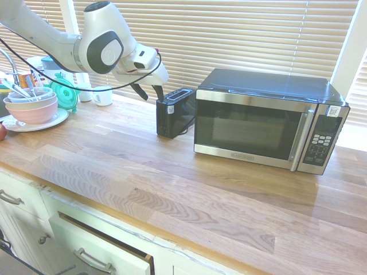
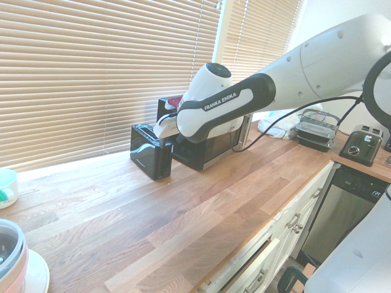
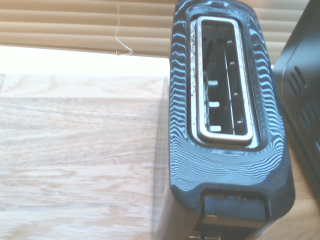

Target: Press the toaster

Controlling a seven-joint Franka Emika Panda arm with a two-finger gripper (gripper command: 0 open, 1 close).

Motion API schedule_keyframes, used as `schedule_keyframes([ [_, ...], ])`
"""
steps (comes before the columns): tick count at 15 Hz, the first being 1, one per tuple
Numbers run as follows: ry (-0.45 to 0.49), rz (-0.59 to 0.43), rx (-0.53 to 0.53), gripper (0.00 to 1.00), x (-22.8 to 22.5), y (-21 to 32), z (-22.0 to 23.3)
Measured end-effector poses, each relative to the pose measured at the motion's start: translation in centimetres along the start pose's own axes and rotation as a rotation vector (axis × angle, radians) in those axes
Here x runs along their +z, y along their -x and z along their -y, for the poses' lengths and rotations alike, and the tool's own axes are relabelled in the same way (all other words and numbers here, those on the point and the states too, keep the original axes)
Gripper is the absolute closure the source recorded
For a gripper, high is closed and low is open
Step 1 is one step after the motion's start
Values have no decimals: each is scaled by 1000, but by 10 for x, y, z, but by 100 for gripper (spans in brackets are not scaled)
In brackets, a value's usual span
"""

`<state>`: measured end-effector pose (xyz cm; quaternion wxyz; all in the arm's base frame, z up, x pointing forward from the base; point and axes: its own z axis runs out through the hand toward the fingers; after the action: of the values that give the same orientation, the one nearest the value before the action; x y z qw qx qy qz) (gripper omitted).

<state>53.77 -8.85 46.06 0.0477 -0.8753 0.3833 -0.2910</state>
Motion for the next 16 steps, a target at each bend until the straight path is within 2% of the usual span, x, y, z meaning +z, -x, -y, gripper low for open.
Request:
schedule_keyframes([
  [7, 6, 0, 26, 100, -1, -15, -4],
  [16, 31, 48, -5, 100, 18, -28, 25],
])
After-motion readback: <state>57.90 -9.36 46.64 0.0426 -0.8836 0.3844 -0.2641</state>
